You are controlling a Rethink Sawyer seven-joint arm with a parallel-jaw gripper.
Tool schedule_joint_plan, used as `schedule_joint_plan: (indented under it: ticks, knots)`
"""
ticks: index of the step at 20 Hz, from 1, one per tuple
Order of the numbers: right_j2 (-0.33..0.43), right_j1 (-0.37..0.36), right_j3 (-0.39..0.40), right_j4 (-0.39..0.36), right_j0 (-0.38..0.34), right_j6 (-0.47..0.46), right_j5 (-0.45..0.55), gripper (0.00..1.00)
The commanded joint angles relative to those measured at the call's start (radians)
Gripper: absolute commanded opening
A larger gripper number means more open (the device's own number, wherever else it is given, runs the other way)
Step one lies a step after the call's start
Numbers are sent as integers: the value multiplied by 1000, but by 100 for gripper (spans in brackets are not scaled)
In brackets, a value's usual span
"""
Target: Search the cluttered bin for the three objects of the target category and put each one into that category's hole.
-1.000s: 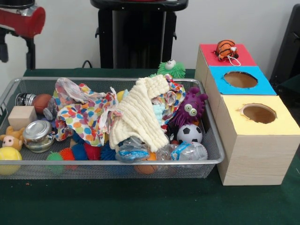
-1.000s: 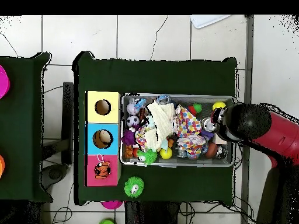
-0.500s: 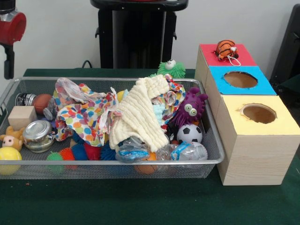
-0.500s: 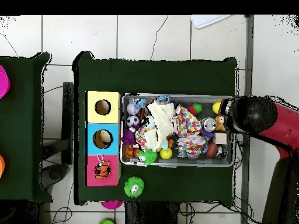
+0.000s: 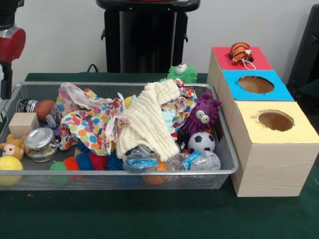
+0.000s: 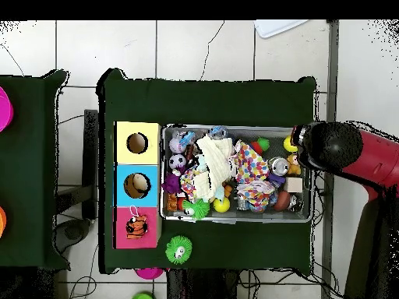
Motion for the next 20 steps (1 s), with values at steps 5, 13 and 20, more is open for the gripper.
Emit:
schedule_joint_plan:
  ticks: [5, 13, 20]
  knots:
    - [93, 67, 15, -62, 15, -36, -89, 100]
    - [94, 85, 53, -72, 6, -28, -182, 100]
    - [105, 118, 55, -67, -9, -33, -236, 100]
